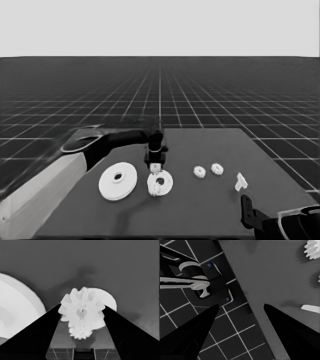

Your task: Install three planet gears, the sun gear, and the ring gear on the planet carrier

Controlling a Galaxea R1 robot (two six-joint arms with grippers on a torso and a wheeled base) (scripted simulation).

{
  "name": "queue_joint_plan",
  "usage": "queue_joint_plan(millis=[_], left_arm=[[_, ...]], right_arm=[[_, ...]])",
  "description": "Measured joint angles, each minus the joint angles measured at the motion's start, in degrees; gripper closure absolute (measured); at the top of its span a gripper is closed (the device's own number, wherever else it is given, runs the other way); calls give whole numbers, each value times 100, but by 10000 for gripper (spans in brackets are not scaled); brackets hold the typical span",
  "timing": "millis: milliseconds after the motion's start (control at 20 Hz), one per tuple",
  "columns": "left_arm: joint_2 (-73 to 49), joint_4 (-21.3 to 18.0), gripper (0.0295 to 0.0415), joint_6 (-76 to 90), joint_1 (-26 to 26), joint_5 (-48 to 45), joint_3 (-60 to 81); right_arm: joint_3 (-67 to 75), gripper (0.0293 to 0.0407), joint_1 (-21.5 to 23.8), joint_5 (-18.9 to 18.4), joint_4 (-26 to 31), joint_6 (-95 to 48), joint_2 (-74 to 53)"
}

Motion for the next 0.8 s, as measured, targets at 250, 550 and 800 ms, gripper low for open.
queue_joint_plan(millis=[250,550,800], left_arm=[[104,211,398,160,256,-161,-302],[110,226,330,171,276,-175,-325],[110,226,326,171,277,-175,-326]], right_arm=[[0,315,0,0,0,0,0],[0,315,0,0,0,0,0],[0,315,0,0,0,0,0]])
